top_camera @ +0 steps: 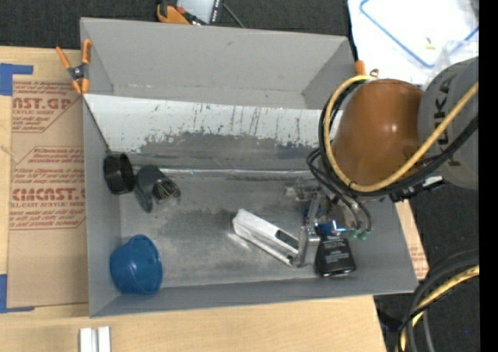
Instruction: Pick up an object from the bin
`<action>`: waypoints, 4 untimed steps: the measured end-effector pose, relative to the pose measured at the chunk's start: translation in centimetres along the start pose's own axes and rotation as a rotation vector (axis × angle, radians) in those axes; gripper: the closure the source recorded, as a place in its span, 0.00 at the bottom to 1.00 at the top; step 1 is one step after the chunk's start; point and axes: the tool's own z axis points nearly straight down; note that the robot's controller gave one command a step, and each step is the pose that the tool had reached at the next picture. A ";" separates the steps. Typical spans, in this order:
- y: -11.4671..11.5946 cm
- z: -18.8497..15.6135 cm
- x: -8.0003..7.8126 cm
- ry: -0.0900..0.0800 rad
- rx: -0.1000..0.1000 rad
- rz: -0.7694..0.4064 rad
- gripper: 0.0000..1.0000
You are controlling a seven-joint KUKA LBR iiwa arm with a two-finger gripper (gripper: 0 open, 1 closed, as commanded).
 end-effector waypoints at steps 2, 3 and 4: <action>2.6 12.6 -2.5 -0.025 0.000 0.083 0.00; 3.1 7.0 -2.1 -0.021 -0.004 0.350 0.00; 0.6 9.8 -0.5 -0.014 -0.002 0.263 0.00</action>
Offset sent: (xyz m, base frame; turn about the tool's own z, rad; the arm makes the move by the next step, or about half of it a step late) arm 0.0188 0.0264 -0.1296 0.0789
